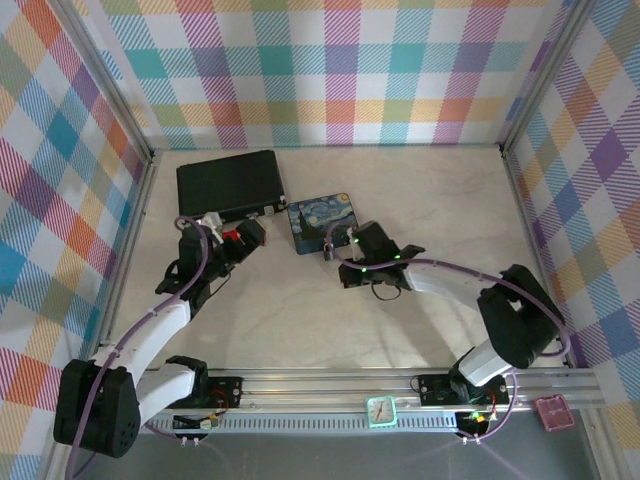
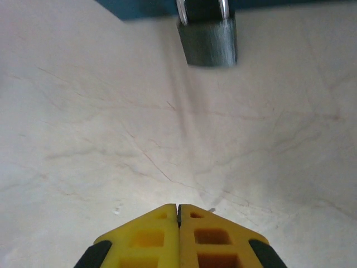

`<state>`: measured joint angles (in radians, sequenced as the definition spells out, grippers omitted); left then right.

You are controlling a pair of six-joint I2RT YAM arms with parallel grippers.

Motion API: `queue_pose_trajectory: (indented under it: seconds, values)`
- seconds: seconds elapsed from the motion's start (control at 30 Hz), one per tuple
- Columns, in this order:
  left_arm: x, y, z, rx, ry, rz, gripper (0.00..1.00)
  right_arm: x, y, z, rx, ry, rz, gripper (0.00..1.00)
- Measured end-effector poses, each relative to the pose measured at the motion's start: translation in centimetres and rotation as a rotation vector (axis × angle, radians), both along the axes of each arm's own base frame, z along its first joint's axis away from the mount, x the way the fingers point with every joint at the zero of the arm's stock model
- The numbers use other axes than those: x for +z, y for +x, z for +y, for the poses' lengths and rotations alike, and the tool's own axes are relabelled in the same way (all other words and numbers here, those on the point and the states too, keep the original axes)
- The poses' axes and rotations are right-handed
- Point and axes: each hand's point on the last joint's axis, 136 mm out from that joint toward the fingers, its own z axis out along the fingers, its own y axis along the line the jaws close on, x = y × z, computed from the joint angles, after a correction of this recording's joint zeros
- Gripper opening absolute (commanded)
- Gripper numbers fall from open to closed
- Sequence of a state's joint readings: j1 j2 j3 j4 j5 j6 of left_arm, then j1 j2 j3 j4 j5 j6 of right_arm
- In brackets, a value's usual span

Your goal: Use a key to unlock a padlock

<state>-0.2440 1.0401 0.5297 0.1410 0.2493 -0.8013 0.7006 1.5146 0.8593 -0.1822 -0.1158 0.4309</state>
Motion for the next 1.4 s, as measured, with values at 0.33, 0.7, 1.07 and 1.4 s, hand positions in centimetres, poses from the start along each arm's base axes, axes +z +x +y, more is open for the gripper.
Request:
queue_pose_trajectory:
  seconds: [0.33, 0.7, 1.07, 1.4]
  values:
    - [-0.5, -1.6, -7.4, -0.173, -0.020, 0.036, 1.00, 2.5, 1.5, -2.4, -0.008, 0.127, -0.020, 0.00]
    - [-1.3, 0.2, -10.3, -0.202, -0.011, 0.074, 1.00, -3.7, -1.4, -7.8, -0.249, -0.059, 0.137, 0.39]
    - [-0.1, 2.8, -11.7, -0.215, 0.018, 0.042, 1.00, -4.1, -2.3, -12.2, -0.347, -0.273, 0.148, 0.55]
    - [-1.5, 4.0, -12.2, -0.214, 0.050, 0.061, 1.00, -3.6, -3.1, -10.6, -0.271, -0.315, 0.153, 0.55]
